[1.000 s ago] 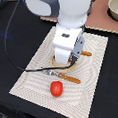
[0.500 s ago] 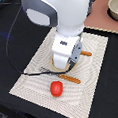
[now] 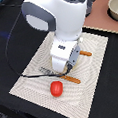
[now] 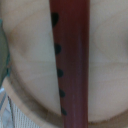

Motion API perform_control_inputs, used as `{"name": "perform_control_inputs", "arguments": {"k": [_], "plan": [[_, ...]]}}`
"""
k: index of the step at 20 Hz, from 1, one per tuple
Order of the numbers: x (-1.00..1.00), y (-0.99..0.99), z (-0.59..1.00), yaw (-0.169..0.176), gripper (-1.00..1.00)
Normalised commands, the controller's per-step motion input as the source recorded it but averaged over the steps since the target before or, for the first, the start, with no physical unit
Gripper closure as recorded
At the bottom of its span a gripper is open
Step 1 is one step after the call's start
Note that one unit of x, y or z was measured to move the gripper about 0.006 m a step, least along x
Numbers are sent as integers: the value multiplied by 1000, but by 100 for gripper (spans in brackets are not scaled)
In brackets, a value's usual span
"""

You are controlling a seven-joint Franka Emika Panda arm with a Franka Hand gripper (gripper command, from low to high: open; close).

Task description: Interact with the objects in diverse but meaningful ways.

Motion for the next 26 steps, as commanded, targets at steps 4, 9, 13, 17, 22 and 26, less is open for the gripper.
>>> {"name": "perform_control_inputs", "arguments": {"k": [4, 9, 13, 17, 22, 26], "plan": [[-198, 0, -154, 36, 100], [-179, 0, -156, 33, 100], [-119, 0, -178, 24, 100], [-69, 0, -187, 17, 100], [-117, 33, 329, 19, 100], [-274, 202, 1000, 6, 100]]}}
